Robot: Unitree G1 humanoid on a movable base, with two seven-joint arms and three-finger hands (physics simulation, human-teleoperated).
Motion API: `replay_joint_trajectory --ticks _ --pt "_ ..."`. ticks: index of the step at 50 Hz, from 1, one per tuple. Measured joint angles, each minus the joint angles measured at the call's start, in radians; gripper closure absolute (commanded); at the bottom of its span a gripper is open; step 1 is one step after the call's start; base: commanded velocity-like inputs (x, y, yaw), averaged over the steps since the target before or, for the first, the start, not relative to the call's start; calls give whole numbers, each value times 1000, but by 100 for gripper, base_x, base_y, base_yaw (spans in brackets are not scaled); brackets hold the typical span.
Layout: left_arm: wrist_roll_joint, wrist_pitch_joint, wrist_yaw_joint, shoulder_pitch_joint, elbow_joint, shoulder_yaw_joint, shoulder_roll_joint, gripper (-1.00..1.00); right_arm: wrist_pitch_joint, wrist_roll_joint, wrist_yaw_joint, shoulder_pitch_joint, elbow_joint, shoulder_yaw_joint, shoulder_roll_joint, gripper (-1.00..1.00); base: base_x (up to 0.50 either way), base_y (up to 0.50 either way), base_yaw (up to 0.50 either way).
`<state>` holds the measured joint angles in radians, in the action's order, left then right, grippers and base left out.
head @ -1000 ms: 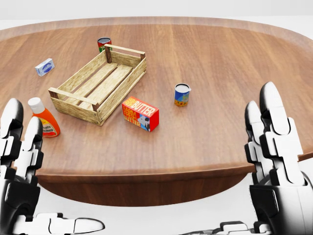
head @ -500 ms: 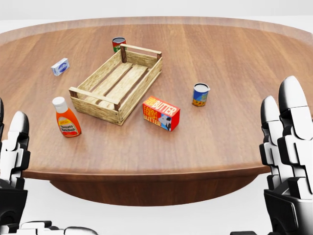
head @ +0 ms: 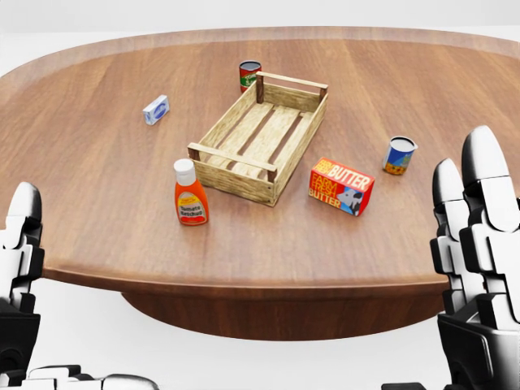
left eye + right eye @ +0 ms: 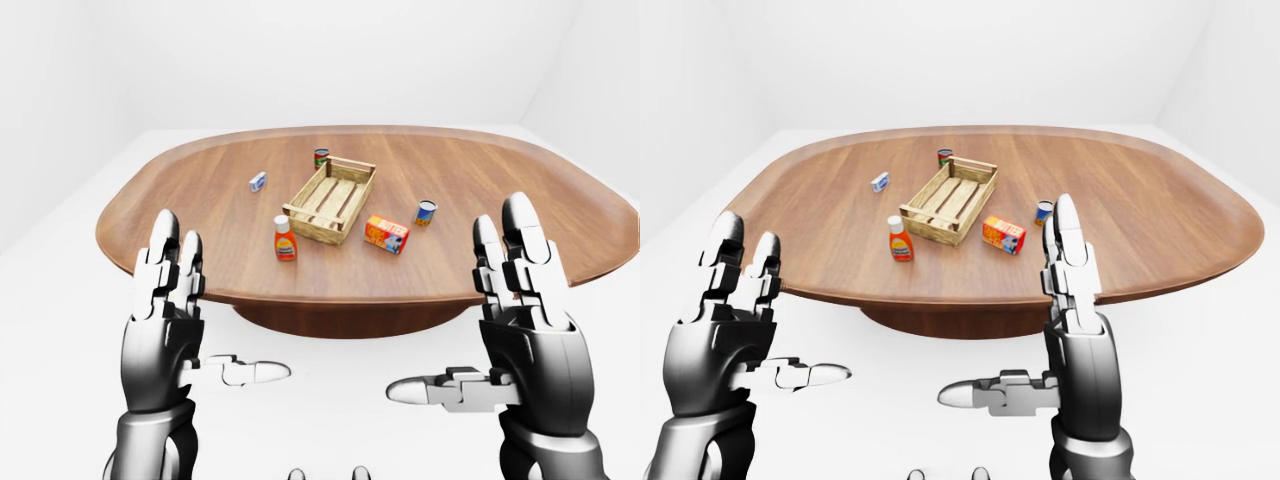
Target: Pick up the butter and put it in the tray.
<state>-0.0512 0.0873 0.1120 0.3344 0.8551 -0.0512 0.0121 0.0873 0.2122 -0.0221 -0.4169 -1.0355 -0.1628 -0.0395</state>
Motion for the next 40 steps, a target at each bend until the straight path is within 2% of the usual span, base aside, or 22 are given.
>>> replay_joint_trajectory --ticks 8,18,40 --pt "-2 0 1 -3 -1 -5 1 -100 0 -3 4 5 7 0 2 -100 0 48 0" --pt "-1 0 0 -6 -5 -6 0 -100 0 -58 19 21 0 25 18 -100 3 0 0" --pt "-3 0 2 -7 -7 -7 1 -100 0 -123 12 17 -11 69 31 -100 49 0 0"
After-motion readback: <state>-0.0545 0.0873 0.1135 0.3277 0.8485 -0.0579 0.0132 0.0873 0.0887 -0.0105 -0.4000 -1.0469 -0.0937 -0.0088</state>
